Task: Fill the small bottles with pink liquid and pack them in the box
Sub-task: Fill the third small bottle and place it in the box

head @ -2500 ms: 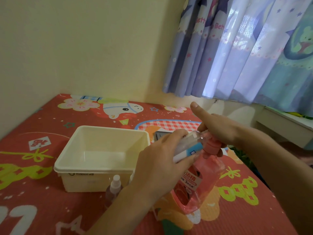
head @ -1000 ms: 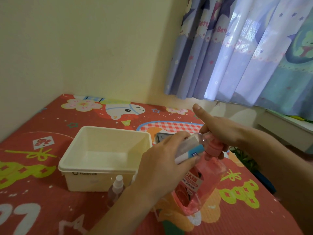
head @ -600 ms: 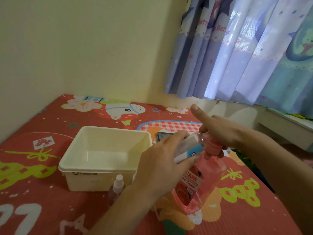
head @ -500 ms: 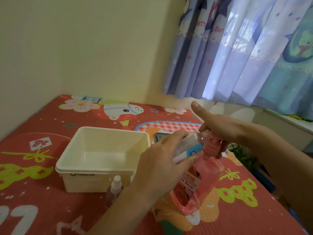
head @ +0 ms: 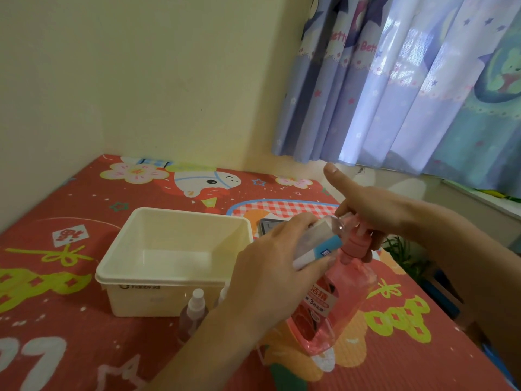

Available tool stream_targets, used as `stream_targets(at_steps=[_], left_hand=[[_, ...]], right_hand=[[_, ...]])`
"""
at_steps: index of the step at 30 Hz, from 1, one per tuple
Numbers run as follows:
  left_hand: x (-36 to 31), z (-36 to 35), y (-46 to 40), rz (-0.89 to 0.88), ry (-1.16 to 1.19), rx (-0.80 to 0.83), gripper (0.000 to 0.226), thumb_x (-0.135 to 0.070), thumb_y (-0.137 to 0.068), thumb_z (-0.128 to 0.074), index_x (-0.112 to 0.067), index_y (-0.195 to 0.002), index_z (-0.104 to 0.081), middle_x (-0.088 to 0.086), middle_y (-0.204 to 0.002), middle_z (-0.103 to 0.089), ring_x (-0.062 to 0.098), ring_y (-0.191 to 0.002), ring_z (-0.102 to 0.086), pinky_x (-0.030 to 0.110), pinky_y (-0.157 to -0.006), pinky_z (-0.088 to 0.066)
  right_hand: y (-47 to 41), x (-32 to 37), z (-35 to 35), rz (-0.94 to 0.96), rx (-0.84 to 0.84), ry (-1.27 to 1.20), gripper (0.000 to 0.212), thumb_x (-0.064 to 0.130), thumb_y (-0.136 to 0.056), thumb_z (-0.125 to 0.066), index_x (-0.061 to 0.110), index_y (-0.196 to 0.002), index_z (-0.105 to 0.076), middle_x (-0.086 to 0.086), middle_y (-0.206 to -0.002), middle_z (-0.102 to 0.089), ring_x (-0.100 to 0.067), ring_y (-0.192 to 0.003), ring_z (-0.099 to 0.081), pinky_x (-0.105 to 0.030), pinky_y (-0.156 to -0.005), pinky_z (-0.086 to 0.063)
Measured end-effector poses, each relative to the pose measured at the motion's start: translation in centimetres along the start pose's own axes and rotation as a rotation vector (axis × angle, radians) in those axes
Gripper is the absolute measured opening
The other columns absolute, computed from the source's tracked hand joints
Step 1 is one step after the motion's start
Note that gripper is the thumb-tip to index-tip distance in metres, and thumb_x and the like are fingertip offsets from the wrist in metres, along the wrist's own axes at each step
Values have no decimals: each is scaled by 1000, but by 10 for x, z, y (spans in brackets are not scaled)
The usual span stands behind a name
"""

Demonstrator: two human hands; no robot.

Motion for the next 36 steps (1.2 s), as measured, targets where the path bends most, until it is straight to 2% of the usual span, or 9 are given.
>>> stream_targets(at_steps=[3, 6, 11, 15, 19, 25, 29, 33, 36], left_hand=[[2, 0, 1, -1, -42, -13, 46, -64, -86, -60, -44, -125, -46, -25, -107, -58, -1, -84, -49, 8, -60, -35], [5, -2, 1, 11, -43, 8, 48, -64, -86, -61, -43, -127, -46, -22, -113, -60, 2, -87, -51, 17, -64, -42], [1, -1, 1, -3, -29, -17, 48, -66, -86, -60, -46, -127, -44, -25, -110, -59, -2, -90, -47, 8, -63, -35], [0, 3, 0, -9, -29, -42, 49, -69, -84, -54, -46, -126, -45, -24, -106, -58, -1, -88, -48, 8, -62, -35], [3, 1, 0, -3, -44, -25, 50, -70, -83, -53, -46, -126, -43, -22, -113, -62, -1, -90, -49, 8, -64, -38], [1, 0, 0, -8, -12, -17, 46, -67, -86, -56, -45, -125, -46, -23, -108, -60, -1, -90, -49, 10, -61, -39], [0, 1, -1, -12, -23, -23, 48, -67, -85, -57, -44, -126, -47, -23, -109, -60, 1, -88, -51, 12, -61, -40], [2, 1, 1, -1, -26, -19, 48, -66, -85, -59, -44, -126, -45, -21, -112, -62, 1, -90, -52, 19, -64, -46], [3, -1, 1, 2, -22, -1, 48, -64, -86, -61, -44, -127, -45, -21, -112, -62, 1, -90, -54, 20, -65, -49]], right_hand=[[-5, 0, -3, 43, -91, 22, 102, 94, -68, -12, 11, -91, -66, 14, -40, -56, -14, -49, -54, -23, -50, -42], [-5, 2, -8, 99, -154, 36, 85, 90, -73, -11, 23, -81, -63, 13, -67, -58, -7, -67, -52, -30, -69, -39], [0, -1, -2, 6, -11, -8, 104, 98, -58, -15, 14, -89, -68, -7, -66, -72, -26, -52, -71, -28, -43, -53], [0, 0, -2, 7, -21, 13, 109, 97, -64, -14, 8, -91, -70, -10, -59, -68, -28, -51, -68, -27, -45, -51], [-4, 2, -9, 60, -122, 36, 82, 85, -80, -14, 18, -97, -59, 7, -65, -52, -9, -56, -47, -23, -53, -33], [2, 2, -5, -16, 47, -2, 104, 97, -57, -16, 12, -86, -68, -2, -53, -70, -24, -46, -69, -26, -42, -51], [-1, 3, -4, -2, -3, 30, 99, 94, -68, -14, 12, -86, -67, 1, -46, -62, -17, -40, -60, -22, -42, -46], [-5, 2, -8, 56, -120, 33, 84, 85, -81, -15, 17, -98, -61, 9, -63, -54, -7, -55, -50, -23, -51, -34], [-4, 1, -7, 17, -48, 24, 93, 89, -76, -12, 14, -97, -63, 8, -46, -59, -10, -41, -56, -22, -48, -40]])
Point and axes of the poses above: each hand's wrist, its own y-axis away from the middle knuckle, its own z-axis out of the back of the hand, x = y × z, the point moved 7 cm from there along -y, towards the middle knuckle
